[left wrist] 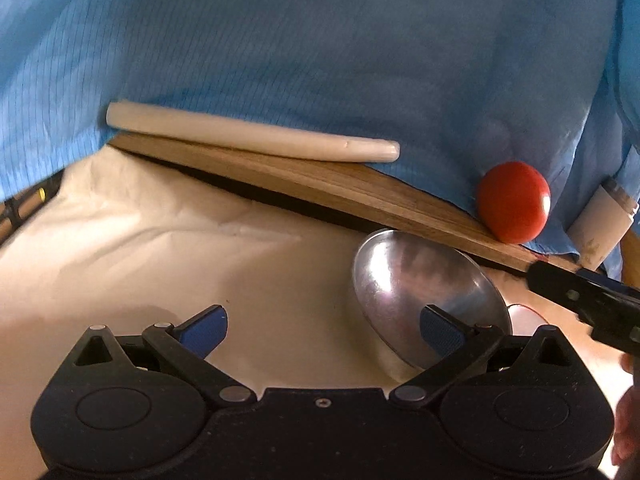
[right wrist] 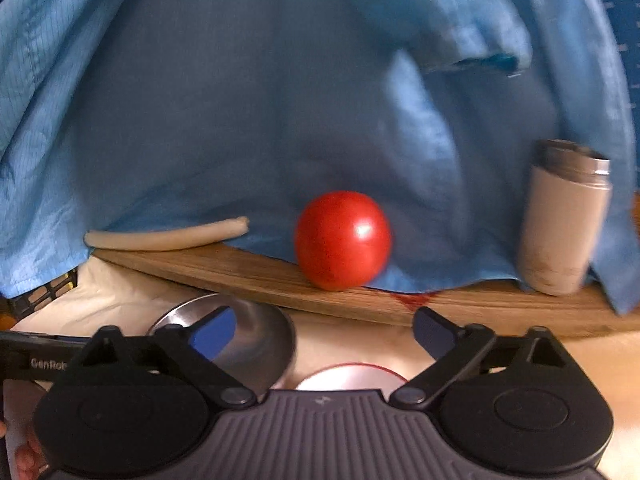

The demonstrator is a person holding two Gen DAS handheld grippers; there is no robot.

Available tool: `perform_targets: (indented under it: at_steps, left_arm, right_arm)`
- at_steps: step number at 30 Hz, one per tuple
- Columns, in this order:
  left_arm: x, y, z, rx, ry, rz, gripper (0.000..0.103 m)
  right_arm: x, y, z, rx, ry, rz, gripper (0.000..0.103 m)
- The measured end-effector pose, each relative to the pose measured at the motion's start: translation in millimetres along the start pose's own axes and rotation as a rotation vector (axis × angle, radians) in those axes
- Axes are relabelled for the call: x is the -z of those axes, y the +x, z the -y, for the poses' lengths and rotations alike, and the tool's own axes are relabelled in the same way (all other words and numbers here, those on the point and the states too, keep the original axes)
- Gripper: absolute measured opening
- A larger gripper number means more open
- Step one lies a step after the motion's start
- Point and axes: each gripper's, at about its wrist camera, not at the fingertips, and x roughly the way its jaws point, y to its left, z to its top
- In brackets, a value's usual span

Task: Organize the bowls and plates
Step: 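Close the left gripper on the steel bowl rim while the right gripper grips it too, then lift the steel bowl with both grippers and carry it beside the plate stack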

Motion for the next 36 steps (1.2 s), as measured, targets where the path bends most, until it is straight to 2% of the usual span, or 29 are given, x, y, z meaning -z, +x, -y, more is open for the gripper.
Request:
perform_targets:
  at_steps: [6, 9, 13, 17, 19, 20, 24, 27, 36]
  left_arm:
    - [2.7, 1.8, -3.6, 0.027, -0.017, -0.01, 0.093]
    - [3.3, 0.1, -2.4, 0.039, -0.015, -0.004, 0.083]
    - [4.3, -1.3, -1.6, 0.083, -0.022, 0.001, 0.052]
    - [5.5, -2.2, 2.0, 0.116, -0.013, 0.009, 0.035]
    - [5.9, -3.0, 4.0, 0.124, -0.006, 0.013, 0.028]
    - [6.3, -3.6, 4.9, 0.128, -0.001, 0.014, 0.025]
    - [7.9, -8.9, 3.7, 0.102, -0.006, 0.024, 0.023]
    - [9.8, -20.1, 0.9, 0.081, -0.012, 0.042, 0.022]
    - [4.5, -73.0, 2.6, 0.07, -0.02, 0.137, 0.022]
  right_arm:
    - [-6.9, 33.8, -4.2, -0.068, -0.027, -0.085, 0.07]
    - [-7.3, 43.2, -9.8, -0.085, -0.047, -0.107, 0.062]
    - [-5.0, 52.3, -16.9, -0.091, -0.05, -0.137, 0.051]
    - [-2.3, 60.5, -20.4, -0.092, -0.037, -0.166, 0.039]
    - [-0.2, 64.5, -19.5, -0.097, -0.022, -0.184, 0.029]
    - [0.9, 64.9, -18.9, -0.102, -0.015, -0.191, 0.029]
    - [2.8, 62.3, -21.4, -0.098, -0.002, -0.196, 0.021]
    - [2.2, 56.2, -24.3, -0.124, 0.026, -0.208, 0.021]
    - [-5.2, 9.9, -38.9, -0.162, 0.047, -0.15, 0.021]
